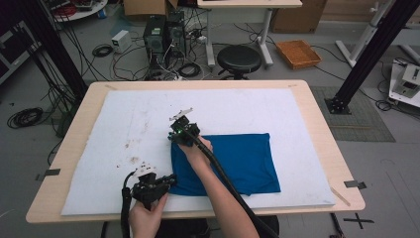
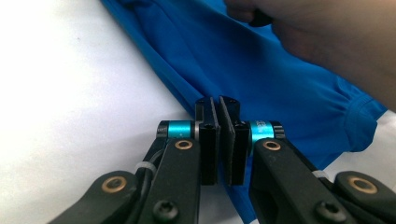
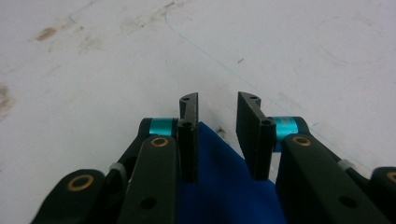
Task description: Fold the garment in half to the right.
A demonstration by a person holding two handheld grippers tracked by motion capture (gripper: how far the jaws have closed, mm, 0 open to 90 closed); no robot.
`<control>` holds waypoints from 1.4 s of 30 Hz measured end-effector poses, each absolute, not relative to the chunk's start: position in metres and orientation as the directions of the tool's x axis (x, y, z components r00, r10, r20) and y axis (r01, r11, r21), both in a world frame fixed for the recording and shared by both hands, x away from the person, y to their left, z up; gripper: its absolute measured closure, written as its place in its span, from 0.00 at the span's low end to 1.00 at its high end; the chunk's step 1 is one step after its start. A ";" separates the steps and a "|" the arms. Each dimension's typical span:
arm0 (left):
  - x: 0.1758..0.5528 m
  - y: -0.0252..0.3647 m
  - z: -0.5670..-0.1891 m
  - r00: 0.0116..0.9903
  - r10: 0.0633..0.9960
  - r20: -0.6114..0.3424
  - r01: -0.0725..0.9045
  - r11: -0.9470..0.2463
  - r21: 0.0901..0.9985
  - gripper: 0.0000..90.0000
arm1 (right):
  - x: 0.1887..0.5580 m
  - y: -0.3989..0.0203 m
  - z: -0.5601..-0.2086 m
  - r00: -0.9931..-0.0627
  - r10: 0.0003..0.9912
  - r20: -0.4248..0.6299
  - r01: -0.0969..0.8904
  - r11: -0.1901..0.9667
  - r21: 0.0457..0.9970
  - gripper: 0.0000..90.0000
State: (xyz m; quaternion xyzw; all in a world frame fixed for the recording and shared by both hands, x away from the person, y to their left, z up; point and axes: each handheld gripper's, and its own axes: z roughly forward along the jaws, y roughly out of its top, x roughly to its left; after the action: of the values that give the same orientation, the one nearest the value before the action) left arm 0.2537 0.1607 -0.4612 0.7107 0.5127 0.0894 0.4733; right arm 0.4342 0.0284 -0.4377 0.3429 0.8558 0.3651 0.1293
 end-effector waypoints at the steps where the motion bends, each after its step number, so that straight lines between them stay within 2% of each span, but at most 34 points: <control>1: 0.254 0.161 -0.461 0.458 0.814 -0.358 0.644 -0.026 0.764 0.96 | 0.435 0.031 -0.439 -0.731 0.682 0.030 0.499 0.503 0.705 0.79; 4: 0.254 0.160 -0.461 0.458 0.813 -0.359 0.644 -0.025 0.765 0.96 | 0.437 0.038 -0.442 -0.743 0.669 -0.011 0.483 0.547 0.684 0.84; 8: 0.254 0.161 -0.461 0.458 0.812 -0.362 0.646 -0.024 0.763 0.96 | 0.436 0.042 -0.442 -0.767 0.641 -0.038 0.449 0.578 0.681 0.99; 14: 0.253 0.163 -0.459 0.459 0.806 -0.372 0.638 -0.008 0.770 0.97 | 0.436 0.034 -0.433 -0.761 0.648 -0.026 0.443 0.550 0.708 1.00; 20: 0.247 0.157 -0.444 0.510 0.787 -0.346 0.587 -0.025 0.810 0.97 | 0.434 0.013 -0.408 -0.759 0.650 0.038 0.443 0.473 0.762 1.00; 26: 0.244 0.125 -0.419 0.593 0.733 -0.333 0.529 -0.042 0.848 0.97 | 0.431 -0.035 -0.379 -0.764 0.633 0.123 0.446 0.380 0.811 1.00; 33: 0.253 0.065 -0.405 0.675 0.659 -0.333 0.501 -0.077 0.862 0.97 | 0.428 -0.107 -0.357 -0.739 0.659 0.138 0.454 0.336 0.825 1.00; 42: 0.273 -0.010 -0.413 0.728 0.596 -0.338 0.513 -0.149 0.845 0.97 | 0.426 -0.193 -0.361 -0.677 0.721 0.145 0.491 0.297 0.819 1.00</control>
State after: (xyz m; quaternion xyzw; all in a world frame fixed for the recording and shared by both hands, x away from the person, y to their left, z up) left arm 0.2731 -0.0098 -0.4132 0.7568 0.3665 0.0383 0.5398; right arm 0.4262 -0.1927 -0.3609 0.3811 0.7951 0.4544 0.1267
